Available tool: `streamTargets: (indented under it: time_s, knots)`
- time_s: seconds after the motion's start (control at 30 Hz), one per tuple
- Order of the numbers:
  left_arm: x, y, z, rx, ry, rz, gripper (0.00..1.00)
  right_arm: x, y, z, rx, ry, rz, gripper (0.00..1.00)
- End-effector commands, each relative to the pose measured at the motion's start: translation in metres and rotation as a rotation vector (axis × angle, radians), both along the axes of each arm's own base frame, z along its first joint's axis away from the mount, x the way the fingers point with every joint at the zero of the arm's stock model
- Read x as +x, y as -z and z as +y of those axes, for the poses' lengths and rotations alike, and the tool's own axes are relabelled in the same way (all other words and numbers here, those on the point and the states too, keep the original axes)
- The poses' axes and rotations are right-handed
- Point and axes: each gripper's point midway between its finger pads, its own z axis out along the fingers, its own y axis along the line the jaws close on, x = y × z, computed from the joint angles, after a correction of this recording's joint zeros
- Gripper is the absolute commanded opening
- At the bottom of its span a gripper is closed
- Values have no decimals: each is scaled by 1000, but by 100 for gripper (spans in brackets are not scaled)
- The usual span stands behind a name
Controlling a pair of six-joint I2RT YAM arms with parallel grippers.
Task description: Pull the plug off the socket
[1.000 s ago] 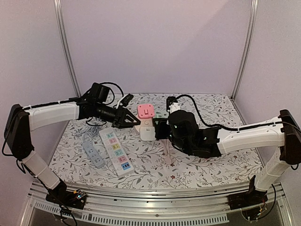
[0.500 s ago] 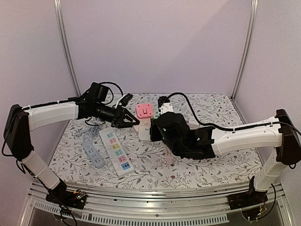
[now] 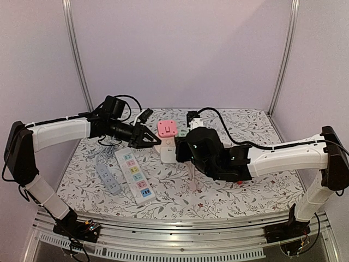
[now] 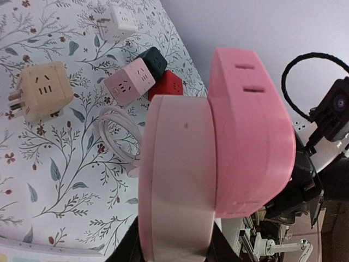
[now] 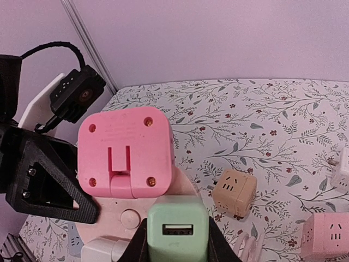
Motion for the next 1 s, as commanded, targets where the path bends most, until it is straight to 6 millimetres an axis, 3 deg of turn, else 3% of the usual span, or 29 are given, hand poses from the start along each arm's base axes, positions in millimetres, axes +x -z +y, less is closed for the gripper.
streamTargets:
  time_s: [0.0, 0.3, 0.53, 0.63, 0.8, 0.97]
  knots:
    - [21, 0, 20, 68, -113, -63, 0, 9, -24, -27, 134, 42, 32, 0]
    - [24, 5, 22, 86, -122, -56, 0, -1, -28, -10, 15, 28, -26, 0]
    - [28, -6, 29, 96, -147, -108, 0, 5, -23, -26, -8, 65, -23, 0]
    - [31, -21, 39, 102, -188, -178, 0, 19, -4, -48, 0, 82, 49, 0]
    - [34, -45, 54, 99, -249, -285, 0, 42, 52, -87, -63, 103, 273, 0]
    - [32, -56, 57, 84, -257, -333, 0, 50, 99, -87, -123, 53, 436, 2]
